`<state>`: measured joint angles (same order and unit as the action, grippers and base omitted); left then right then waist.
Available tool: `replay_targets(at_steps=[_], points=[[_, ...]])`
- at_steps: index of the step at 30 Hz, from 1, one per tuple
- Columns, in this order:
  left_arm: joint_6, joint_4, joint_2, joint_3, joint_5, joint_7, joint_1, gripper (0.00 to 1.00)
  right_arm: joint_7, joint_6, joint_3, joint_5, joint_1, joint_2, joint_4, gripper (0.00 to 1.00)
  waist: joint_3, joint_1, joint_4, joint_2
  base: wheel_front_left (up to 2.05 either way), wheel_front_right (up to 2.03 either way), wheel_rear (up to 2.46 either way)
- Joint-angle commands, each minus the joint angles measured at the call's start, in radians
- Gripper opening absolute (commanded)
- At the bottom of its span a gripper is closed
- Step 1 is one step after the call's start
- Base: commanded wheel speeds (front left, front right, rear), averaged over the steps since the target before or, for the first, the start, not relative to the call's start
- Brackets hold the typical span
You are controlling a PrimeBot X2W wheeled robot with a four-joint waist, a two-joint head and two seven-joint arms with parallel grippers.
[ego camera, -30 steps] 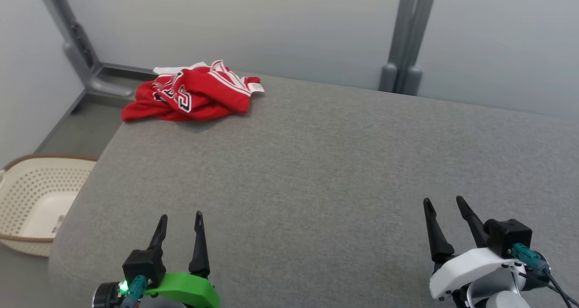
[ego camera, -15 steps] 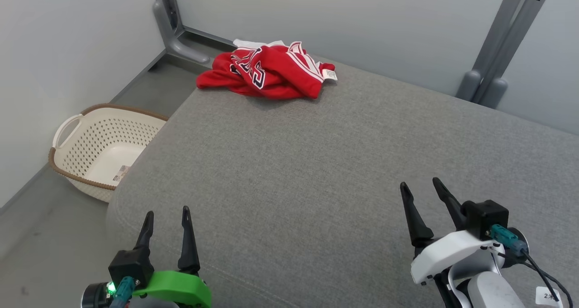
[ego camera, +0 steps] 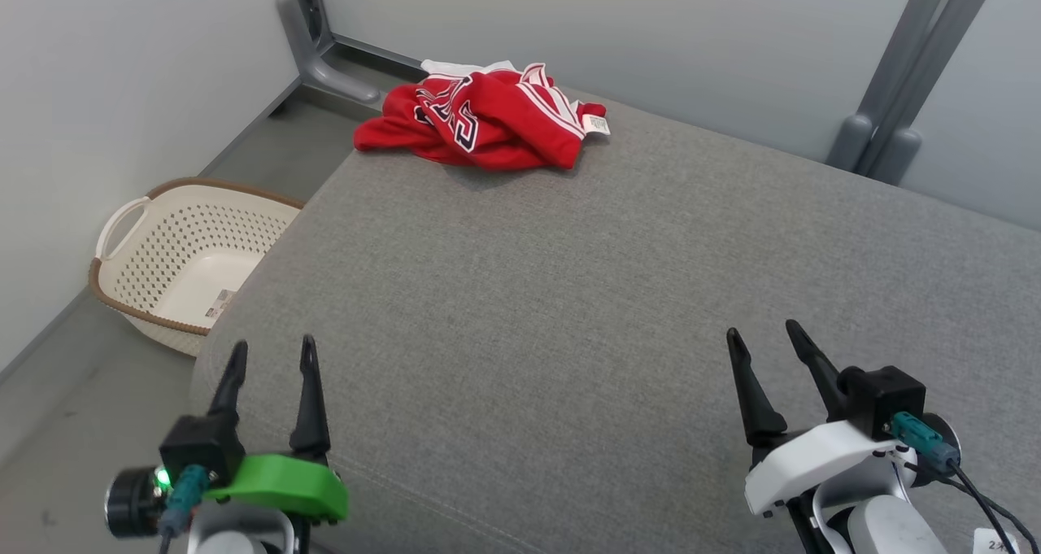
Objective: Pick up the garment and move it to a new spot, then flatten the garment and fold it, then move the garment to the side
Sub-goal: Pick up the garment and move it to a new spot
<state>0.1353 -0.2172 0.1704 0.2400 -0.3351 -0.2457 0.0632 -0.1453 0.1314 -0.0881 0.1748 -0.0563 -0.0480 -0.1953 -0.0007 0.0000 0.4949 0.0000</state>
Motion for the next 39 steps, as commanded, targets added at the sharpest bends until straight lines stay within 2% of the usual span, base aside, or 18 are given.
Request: replay_targets(at_steps=[1, 4, 11, 15, 18, 19, 21, 26, 33, 39], points=[[-0.009, 0.025, 0.017, -0.007, 0.000, 0.006, 0.043, 1.00, 0.009, -0.002, 0.001, -0.014, 0.005, -0.005, 0.021, 1.00, 0.052, 0.0000, -0.053, 0.0000, 0.00, 0.00, 0.00], [-0.022, 0.079, 0.050, -0.031, -0.009, 0.026, 0.120, 1.00, 0.032, -0.002, 0.003, -0.038, -0.013, -0.005, 0.060, 1.00, 0.106, 0.0000, -0.104, 0.0000, 0.00, 0.00, 0.00], [-0.073, 0.162, 0.178, -0.100, -0.025, 0.148, 0.387, 1.00, 0.084, -0.001, 0.003, -0.095, -0.075, -0.005, 0.147, 1.00, 0.242, 0.0000, -0.230, 0.0000, 0.00, 0.00, 0.00], [-0.115, 0.066, 0.262, -0.149, -0.070, 0.263, 0.606, 1.00, 0.117, -0.001, -0.011, -0.130, -0.134, -0.004, 0.228, 1.00, 0.351, 0.0000, -0.327, 0.0000, 0.00, 0.00, 0.00], [-0.147, -0.023, 0.312, -0.142, -0.058, 0.318, 0.711, 1.00, 0.131, -0.001, -0.019, -0.136, -0.156, -0.005, 0.272, 1.00, 0.407, 0.0000, -0.378, 0.0000, 0.00, 0.00, 0.00], [-0.170, -0.057, 0.308, -0.137, -0.081, 0.330, 0.747, 1.00, 0.136, -0.001, -0.018, -0.138, -0.163, -0.004, 0.288, 1.00, 0.427, 0.0000, -0.394, 0.0000, 0.00, 0.00, 0.00], [-0.180, -0.131, 0.296, -0.161, -0.130, 0.363, 0.795, 1.00, 0.148, -0.001, -0.022, -0.145, -0.171, -0.004, 0.319, 1.00, 0.469, 0.0000, -0.424, 0.0000, 0.00, 0.00, 0.00], [-0.206, -0.293, 0.324, -0.159, -0.154, 0.406, 0.867, 1.00, 0.166, -0.001, -0.024, -0.149, -0.182, -0.004, 0.371, 1.00, 0.553, 0.0000, -0.472, 0.0000, 0.00, 0.00, 0.00], [-0.205, -0.459, 0.342, -0.166, -0.160, 0.389, 0.918, 1.00, 0.166, -0.001, -0.013, -0.157, -0.196, -0.003, 0.407, 1.00, 0.638, 0.0000, -0.503, 0.0000, 0.00, 0.00, 0.00], [-0.180, -0.562, 0.333, -0.190, -0.190, 0.388, 0.935, 1.00, 0.160, -0.001, -0.012, -0.154, -0.208, -0.003, 0.408, 1.00, 0.665, 0.0000, -0.509, 0.0000, 0.00, 0.00, 0.00]])
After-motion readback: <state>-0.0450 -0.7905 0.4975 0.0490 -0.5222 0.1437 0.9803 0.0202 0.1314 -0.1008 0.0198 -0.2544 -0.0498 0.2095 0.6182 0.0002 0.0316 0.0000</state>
